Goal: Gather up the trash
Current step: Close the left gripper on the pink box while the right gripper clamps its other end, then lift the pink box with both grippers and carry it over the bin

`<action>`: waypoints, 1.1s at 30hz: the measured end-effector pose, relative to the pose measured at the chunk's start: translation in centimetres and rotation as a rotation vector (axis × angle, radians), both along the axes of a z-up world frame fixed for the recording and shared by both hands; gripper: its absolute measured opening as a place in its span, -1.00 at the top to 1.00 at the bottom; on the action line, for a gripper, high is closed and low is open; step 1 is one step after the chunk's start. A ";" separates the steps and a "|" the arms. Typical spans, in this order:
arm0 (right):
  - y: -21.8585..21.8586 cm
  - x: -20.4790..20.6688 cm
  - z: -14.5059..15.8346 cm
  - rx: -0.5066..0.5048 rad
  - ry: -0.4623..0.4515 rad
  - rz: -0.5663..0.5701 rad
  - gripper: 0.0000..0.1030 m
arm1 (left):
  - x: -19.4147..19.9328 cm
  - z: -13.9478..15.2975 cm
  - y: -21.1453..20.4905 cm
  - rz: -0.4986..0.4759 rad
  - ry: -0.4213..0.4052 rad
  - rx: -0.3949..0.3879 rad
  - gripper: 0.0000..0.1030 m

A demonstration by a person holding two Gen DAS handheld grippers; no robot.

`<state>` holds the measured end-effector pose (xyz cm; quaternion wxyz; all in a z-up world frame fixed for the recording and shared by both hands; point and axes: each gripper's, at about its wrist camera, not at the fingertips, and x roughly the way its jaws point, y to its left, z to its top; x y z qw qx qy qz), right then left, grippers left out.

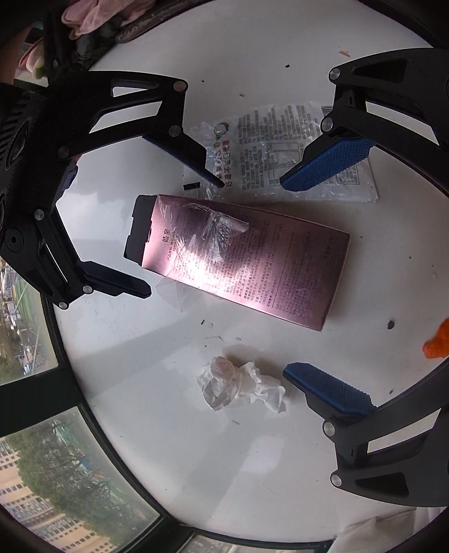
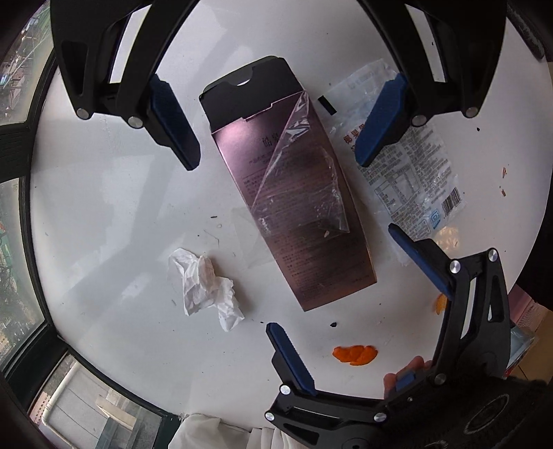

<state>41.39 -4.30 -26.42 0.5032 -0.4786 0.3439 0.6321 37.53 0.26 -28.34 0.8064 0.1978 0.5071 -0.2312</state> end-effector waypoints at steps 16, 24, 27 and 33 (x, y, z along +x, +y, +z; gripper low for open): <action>0.0 0.3 -0.7 -0.046 0.043 0.052 -0.27 | 0.4 -1.3 -1.0 -0.083 -0.001 -0.004 -0.27; -1.2 -0.3 2.2 -0.035 0.033 0.033 -0.27 | -1.2 2.5 -1.7 -0.113 -0.023 -0.029 -0.27; -1.5 -1.4 3.7 -0.034 0.022 0.028 -0.27 | -2.2 4.3 -1.8 -0.110 -0.034 -0.039 -0.27; -1.5 -5.0 7.5 -0.016 0.022 0.034 -0.27 | -6.0 8.1 -1.6 -0.111 -0.055 -0.036 -0.27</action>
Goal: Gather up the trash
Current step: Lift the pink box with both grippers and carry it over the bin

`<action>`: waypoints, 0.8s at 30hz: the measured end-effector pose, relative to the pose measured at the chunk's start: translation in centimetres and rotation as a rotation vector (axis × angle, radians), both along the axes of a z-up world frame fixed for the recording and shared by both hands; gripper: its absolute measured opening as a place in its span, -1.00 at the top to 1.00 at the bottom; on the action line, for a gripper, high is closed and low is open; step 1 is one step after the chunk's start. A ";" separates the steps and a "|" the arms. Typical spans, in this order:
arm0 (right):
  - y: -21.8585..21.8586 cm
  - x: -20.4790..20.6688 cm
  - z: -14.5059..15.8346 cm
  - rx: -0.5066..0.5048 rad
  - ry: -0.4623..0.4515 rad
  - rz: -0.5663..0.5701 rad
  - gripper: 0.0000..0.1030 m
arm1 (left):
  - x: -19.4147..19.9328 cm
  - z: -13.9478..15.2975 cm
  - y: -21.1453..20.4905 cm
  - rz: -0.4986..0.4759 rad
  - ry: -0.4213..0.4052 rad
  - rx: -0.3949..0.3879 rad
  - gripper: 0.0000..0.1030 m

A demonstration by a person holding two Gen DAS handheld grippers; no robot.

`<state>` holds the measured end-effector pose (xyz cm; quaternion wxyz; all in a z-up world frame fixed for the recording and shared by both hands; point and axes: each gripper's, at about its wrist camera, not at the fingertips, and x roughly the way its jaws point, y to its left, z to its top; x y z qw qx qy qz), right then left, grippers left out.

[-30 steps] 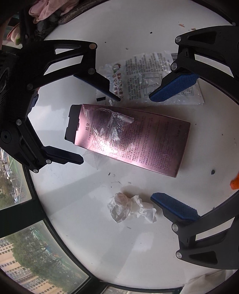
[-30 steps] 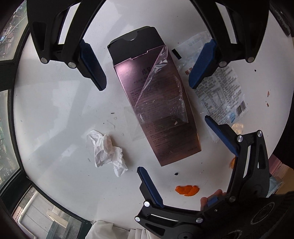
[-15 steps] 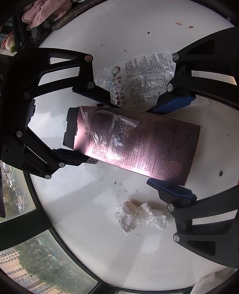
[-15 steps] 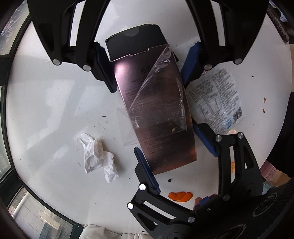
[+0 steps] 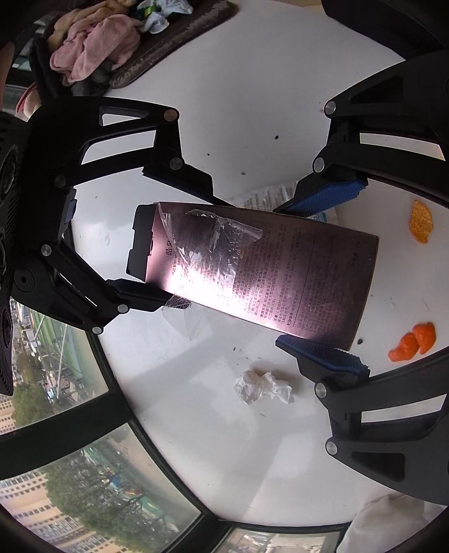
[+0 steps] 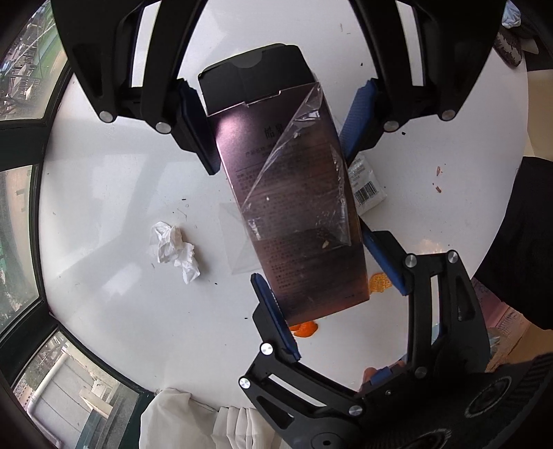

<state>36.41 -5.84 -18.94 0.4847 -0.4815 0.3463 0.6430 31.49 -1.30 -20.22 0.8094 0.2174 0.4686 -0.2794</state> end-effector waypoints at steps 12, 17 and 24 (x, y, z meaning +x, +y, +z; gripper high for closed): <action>3.7 -11.3 4.9 0.025 -0.003 0.103 -0.27 | -11.3 5.8 3.4 0.110 -0.026 0.004 -0.27; 6.2 -16.1 6.7 0.031 -0.024 0.181 -0.27 | -16.8 7.6 5.1 0.186 -0.053 -0.008 -0.27; 10.8 -23.8 8.2 0.052 -0.024 0.298 -0.27 | -26.2 9.7 8.4 0.297 -0.072 0.014 -0.27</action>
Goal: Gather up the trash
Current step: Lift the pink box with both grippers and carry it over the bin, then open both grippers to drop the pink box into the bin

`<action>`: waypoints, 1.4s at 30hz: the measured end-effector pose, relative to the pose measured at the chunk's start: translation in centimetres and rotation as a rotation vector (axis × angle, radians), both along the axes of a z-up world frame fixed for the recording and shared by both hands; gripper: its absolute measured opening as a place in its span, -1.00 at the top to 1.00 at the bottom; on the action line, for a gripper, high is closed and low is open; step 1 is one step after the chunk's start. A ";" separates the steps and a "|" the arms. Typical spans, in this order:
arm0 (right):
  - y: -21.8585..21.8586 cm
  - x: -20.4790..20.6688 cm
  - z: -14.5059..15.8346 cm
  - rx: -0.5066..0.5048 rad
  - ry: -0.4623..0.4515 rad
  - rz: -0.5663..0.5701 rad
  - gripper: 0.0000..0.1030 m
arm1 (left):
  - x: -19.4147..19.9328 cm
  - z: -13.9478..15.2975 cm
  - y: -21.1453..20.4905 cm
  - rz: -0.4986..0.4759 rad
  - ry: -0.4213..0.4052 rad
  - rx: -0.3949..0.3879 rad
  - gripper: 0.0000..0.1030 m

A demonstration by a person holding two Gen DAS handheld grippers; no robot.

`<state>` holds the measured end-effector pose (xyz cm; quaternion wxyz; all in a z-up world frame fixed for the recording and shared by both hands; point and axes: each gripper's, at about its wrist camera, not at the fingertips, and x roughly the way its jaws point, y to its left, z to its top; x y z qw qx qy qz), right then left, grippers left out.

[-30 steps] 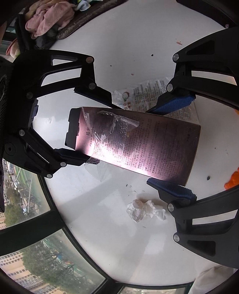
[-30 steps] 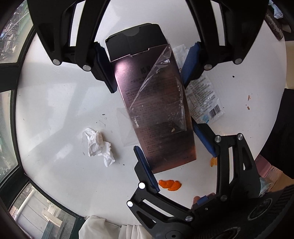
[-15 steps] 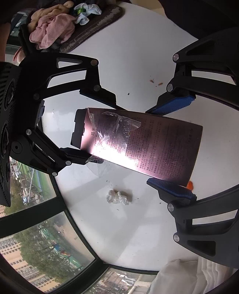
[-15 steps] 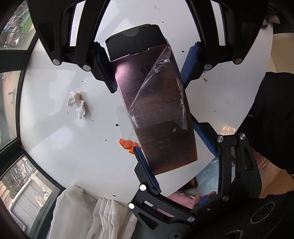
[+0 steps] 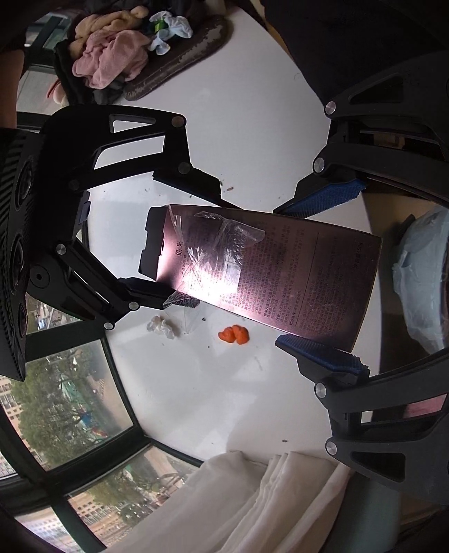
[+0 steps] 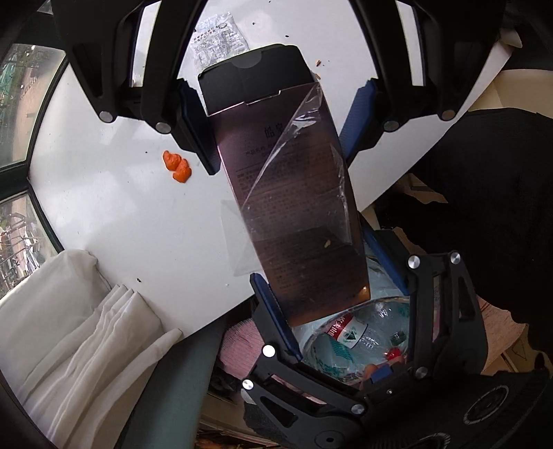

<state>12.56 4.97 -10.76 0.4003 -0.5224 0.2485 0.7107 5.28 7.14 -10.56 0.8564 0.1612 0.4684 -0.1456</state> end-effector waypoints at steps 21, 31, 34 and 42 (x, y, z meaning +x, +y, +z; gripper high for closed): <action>11.7 -22.9 -1.3 -0.014 0.056 0.339 -0.27 | -24.4 0.1 8.8 0.347 0.061 -0.004 -0.27; 13.3 -26.1 -3.7 -0.036 0.053 0.386 -0.27 | -26.6 -2.4 10.5 0.404 0.101 -0.015 -0.27; 14.0 -26.0 -4.7 -0.037 0.061 0.390 -0.27 | -26.2 -3.4 11.4 0.418 0.117 -0.025 -0.27; 14.2 -25.9 -6.7 -0.057 0.084 0.379 -0.27 | -25.2 -5.4 11.8 0.421 0.171 -0.023 -0.27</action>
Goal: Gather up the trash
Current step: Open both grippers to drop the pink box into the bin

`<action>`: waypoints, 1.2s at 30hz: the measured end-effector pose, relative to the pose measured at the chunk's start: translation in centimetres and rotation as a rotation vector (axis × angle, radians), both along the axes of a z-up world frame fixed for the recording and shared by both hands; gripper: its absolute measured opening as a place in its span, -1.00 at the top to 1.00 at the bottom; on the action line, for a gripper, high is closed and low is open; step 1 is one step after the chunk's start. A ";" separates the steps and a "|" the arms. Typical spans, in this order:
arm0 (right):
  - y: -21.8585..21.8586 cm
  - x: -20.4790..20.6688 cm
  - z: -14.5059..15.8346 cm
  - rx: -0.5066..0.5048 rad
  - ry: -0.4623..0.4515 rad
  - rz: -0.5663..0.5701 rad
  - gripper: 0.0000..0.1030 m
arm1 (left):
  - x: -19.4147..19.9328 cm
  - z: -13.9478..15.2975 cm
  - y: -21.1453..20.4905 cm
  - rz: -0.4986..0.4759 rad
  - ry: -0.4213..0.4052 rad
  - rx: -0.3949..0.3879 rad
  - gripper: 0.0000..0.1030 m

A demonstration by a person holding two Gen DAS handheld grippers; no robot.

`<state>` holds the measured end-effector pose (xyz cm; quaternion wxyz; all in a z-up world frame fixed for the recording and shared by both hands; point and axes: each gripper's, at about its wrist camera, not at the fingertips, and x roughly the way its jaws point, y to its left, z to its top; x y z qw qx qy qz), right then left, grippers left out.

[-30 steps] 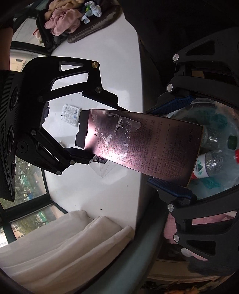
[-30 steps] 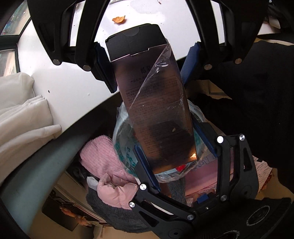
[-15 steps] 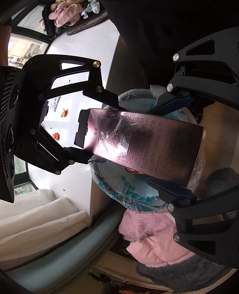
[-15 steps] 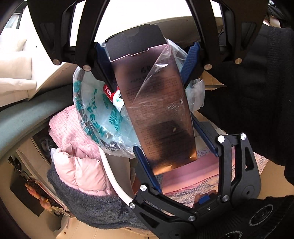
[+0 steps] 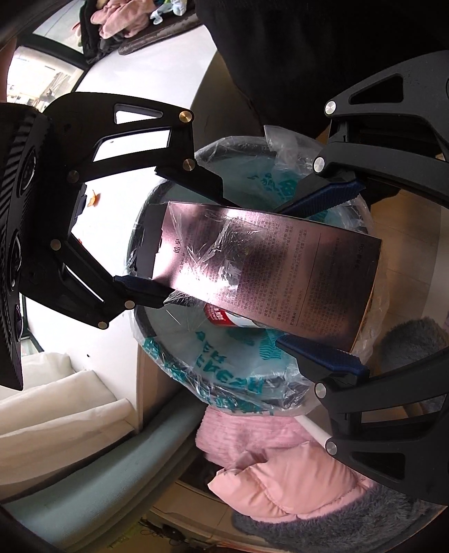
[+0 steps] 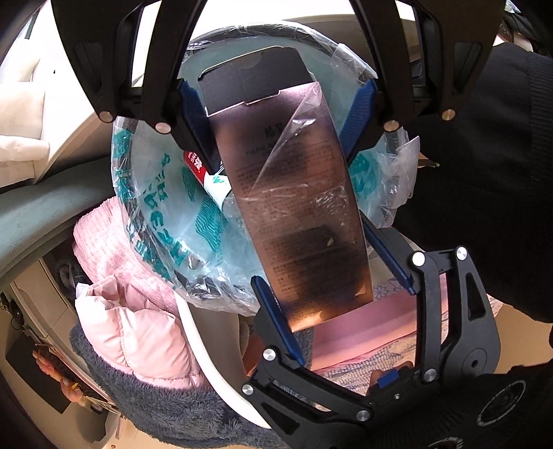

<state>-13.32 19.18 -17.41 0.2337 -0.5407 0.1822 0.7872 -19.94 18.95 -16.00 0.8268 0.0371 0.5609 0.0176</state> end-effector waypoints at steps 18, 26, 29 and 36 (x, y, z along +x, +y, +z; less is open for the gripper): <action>-1.7 2.2 2.2 0.084 0.072 -0.127 -0.84 | 0.5 0.9 0.7 0.102 -0.101 -0.011 -0.89; -3.0 4.4 3.7 0.136 0.102 -0.320 -0.84 | -0.2 1.9 2.1 0.402 -0.201 0.072 -0.88; -3.2 4.9 3.9 0.149 0.096 -0.364 -0.84 | -0.1 2.0 2.4 0.517 -0.200 0.164 -0.89; -3.7 5.7 4.0 0.155 0.106 -0.454 -0.84 | -1.1 3.1 3.6 0.617 -0.304 0.031 -0.89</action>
